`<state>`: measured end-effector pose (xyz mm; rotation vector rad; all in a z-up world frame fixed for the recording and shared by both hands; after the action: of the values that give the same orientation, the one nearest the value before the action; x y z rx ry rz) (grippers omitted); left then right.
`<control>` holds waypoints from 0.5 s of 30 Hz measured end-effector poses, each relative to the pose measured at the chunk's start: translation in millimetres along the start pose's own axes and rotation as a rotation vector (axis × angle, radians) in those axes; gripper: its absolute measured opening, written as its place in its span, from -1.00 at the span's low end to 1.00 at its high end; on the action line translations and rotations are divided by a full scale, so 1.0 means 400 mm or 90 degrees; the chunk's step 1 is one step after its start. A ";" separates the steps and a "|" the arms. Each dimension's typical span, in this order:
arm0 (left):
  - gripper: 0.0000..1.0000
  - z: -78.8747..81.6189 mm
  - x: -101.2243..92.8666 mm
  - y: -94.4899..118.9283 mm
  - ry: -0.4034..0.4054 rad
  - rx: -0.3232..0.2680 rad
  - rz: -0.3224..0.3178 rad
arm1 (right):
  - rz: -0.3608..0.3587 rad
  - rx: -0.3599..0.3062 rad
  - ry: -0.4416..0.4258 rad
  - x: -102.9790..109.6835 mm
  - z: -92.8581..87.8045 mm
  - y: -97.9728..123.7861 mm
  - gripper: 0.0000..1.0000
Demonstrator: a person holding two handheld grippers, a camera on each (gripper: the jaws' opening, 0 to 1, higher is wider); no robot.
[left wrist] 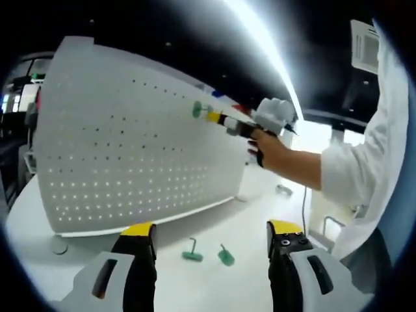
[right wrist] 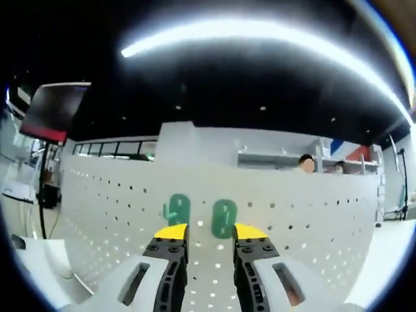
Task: Insert the hook assembly into the mounting plate slot until the hook locks in place.
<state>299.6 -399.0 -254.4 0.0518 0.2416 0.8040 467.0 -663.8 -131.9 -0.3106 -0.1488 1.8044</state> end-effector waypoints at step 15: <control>0.38 -0.022 -0.009 -0.010 -0.024 0.034 -0.006 | 0.027 0.009 0.008 0.004 0.021 0.071 -0.50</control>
<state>297.9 -404.7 -262.7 0.1159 0.2283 0.7861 437.7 -668.9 -131.5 -0.3172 -0.1209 1.8444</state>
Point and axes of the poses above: the point that each gripper's makers call its tool centre point, and the gripper's own axes: y roughly backward along the fingers, x roughly to its left, z roughly out of its top, the point moved 9 cm from there along y, roughly backward along the fingers, and after that the axes turned 2 degrees about z, right-handed, at the moved point
